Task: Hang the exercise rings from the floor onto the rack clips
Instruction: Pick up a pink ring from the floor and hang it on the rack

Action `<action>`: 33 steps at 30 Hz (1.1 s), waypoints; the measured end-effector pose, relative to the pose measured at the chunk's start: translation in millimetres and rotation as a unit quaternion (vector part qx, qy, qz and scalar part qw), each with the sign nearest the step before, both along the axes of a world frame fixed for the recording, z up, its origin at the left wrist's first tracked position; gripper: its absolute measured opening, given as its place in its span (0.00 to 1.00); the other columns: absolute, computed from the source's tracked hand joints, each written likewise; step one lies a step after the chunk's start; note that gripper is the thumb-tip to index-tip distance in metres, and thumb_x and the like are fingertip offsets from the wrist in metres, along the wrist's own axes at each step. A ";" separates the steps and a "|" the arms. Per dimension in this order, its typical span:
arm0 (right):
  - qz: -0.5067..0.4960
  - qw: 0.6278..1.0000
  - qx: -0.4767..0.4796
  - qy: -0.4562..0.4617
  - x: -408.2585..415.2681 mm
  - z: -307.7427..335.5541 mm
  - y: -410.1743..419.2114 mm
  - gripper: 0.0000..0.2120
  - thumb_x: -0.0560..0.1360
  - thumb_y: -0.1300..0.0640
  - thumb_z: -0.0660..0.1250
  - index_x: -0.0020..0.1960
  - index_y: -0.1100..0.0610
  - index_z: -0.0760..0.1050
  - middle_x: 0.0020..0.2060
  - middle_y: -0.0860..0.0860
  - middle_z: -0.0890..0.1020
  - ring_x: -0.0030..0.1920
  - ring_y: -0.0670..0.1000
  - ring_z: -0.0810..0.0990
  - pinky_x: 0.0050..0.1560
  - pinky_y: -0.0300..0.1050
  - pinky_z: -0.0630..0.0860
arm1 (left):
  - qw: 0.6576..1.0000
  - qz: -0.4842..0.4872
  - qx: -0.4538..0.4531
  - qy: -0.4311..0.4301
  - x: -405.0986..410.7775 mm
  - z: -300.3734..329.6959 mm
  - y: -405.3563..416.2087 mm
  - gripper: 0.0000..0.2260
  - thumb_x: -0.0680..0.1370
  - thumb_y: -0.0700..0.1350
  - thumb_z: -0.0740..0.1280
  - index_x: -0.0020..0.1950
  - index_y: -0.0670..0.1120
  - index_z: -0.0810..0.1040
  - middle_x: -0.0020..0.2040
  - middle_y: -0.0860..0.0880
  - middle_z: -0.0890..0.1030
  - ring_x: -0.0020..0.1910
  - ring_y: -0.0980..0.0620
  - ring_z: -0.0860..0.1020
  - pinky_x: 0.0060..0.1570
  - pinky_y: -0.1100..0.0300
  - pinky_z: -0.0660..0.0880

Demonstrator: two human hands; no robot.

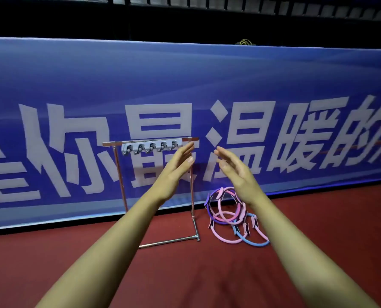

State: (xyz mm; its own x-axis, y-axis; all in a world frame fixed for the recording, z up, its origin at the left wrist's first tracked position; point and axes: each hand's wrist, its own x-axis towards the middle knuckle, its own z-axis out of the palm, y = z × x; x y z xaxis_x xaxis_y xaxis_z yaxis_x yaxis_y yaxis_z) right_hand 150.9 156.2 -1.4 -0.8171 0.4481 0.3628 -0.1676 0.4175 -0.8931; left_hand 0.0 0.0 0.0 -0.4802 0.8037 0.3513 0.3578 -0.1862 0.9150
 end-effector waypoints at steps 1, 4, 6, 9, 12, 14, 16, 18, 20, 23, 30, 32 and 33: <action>-0.004 1.000 -0.007 0.007 9.3 -0.4 10.5 0.27 0.78 0.45 0.63 0.76 0.49 0.67 0.72 0.45 0.74 0.72 0.43 0.72 0.70 0.41 0.71 | 1.000 -0.005 0.006 -0.002 7.7 -0.6 12.9 0.26 0.81 0.57 0.60 0.80 0.56 0.63 0.79 0.59 0.66 0.77 0.61 0.64 0.71 0.64 0.64; -0.024 1.000 -0.007 -0.011 37.2 -3.2 45.4 0.27 0.79 0.46 0.63 0.76 0.50 0.67 0.72 0.45 0.74 0.71 0.42 0.73 0.72 0.44 0.70 | 0.999 -0.026 -0.019 -0.007 29.5 -3.6 50.7 0.27 0.81 0.57 0.61 0.80 0.54 0.63 0.79 0.57 0.67 0.77 0.61 0.64 0.72 0.64 0.64; -0.041 0.999 -0.009 -0.017 50.5 -7.3 68.3 0.26 0.79 0.45 0.63 0.76 0.48 0.68 0.72 0.45 0.75 0.71 0.42 0.73 0.73 0.46 0.69 | 0.999 -0.033 -0.024 -0.007 42.0 -6.9 76.5 0.26 0.82 0.56 0.61 0.80 0.54 0.63 0.79 0.57 0.67 0.77 0.62 0.65 0.69 0.69 0.65; -0.056 0.998 -0.012 -0.015 62.3 -10.6 100.1 0.26 0.79 0.45 0.63 0.76 0.47 0.68 0.72 0.45 0.74 0.72 0.43 0.72 0.74 0.47 0.69 | 0.998 -0.054 -0.031 -0.006 49.5 -9.2 112.7 0.24 0.84 0.54 0.60 0.80 0.54 0.63 0.78 0.57 0.67 0.76 0.63 0.65 0.65 0.72 0.67; -0.070 0.997 -0.020 -0.014 65.3 -13.4 130.0 0.26 0.79 0.45 0.63 0.76 0.48 0.68 0.72 0.45 0.74 0.72 0.43 0.72 0.73 0.47 0.69 | 0.997 -0.072 -0.037 -0.009 47.5 -10.8 147.7 0.26 0.82 0.56 0.61 0.80 0.54 0.63 0.78 0.57 0.67 0.76 0.63 0.65 0.67 0.69 0.66; -0.082 0.996 -0.028 -0.010 61.0 -17.8 150.5 0.26 0.79 0.46 0.63 0.76 0.50 0.68 0.72 0.46 0.75 0.72 0.43 0.73 0.73 0.48 0.69 | 0.996 -0.078 -0.037 -0.009 41.0 -13.7 171.9 0.27 0.81 0.56 0.61 0.80 0.53 0.63 0.78 0.56 0.68 0.76 0.62 0.65 0.68 0.69 0.65; -0.093 0.995 -0.033 -0.003 50.6 -22.1 172.5 0.27 0.79 0.46 0.64 0.76 0.51 0.68 0.71 0.46 0.75 0.72 0.44 0.73 0.74 0.48 0.69 | 0.996 -0.084 -0.033 -0.001 32.0 -16.7 198.8 0.27 0.81 0.56 0.61 0.80 0.53 0.63 0.78 0.56 0.68 0.76 0.62 0.66 0.68 0.69 0.65; -0.093 0.995 -0.042 -0.001 35.9 -24.6 196.3 0.26 0.79 0.46 0.64 0.76 0.51 0.68 0.71 0.47 0.75 0.72 0.44 0.73 0.73 0.47 0.70 | 0.995 -0.095 -0.032 -0.002 20.8 -20.3 227.7 0.27 0.81 0.56 0.61 0.80 0.52 0.64 0.78 0.56 0.68 0.76 0.62 0.66 0.66 0.71 0.67; -0.088 0.995 -0.037 0.000 16.7 -26.2 222.6 0.26 0.79 0.47 0.64 0.75 0.50 0.68 0.71 0.46 0.75 0.72 0.45 0.73 0.72 0.46 0.70 | 0.994 -0.103 -0.029 -0.004 5.8 -24.8 257.4 0.26 0.81 0.56 0.60 0.79 0.53 0.64 0.77 0.56 0.69 0.76 0.62 0.66 0.65 0.73 0.68; -0.092 0.995 -0.039 -0.001 -13.3 -28.1 268.8 0.26 0.79 0.48 0.64 0.75 0.52 0.68 0.71 0.47 0.75 0.71 0.45 0.73 0.70 0.42 0.71 | 0.994 -0.103 -0.024 -0.010 -24.2 -29.8 304.6 0.26 0.81 0.56 0.60 0.79 0.55 0.64 0.77 0.57 0.69 0.75 0.62 0.67 0.63 0.75 0.69; -0.102 0.994 -0.036 -0.014 -71.4 -25.6 368.8 0.23 0.82 0.49 0.63 0.76 0.50 0.67 0.71 0.44 0.75 0.70 0.42 0.74 0.66 0.37 0.73 | 0.993 -0.115 -0.014 -0.005 -91.2 -27.5 416.2 0.26 0.81 0.54 0.60 0.79 0.53 0.64 0.77 0.55 0.69 0.75 0.60 0.68 0.64 0.74 0.69; -0.111 0.993 -0.035 -0.014 -83.1 -26.7 393.1 0.24 0.81 0.47 0.63 0.76 0.49 0.68 0.71 0.44 0.75 0.70 0.43 0.74 0.68 0.41 0.73 | 0.993 -0.120 -0.012 -0.006 -102.8 -28.2 445.4 0.25 0.82 0.53 0.60 0.79 0.52 0.65 0.77 0.55 0.70 0.75 0.59 0.68 0.64 0.74 0.69; -0.115 0.993 -0.035 -0.016 -88.3 -28.0 405.0 0.25 0.80 0.47 0.63 0.76 0.49 0.68 0.71 0.44 0.75 0.70 0.43 0.74 0.69 0.42 0.72 | 0.992 -0.122 -0.012 -0.007 -107.5 -29.6 458.7 0.25 0.82 0.53 0.60 0.79 0.52 0.65 0.77 0.55 0.70 0.75 0.59 0.68 0.64 0.73 0.69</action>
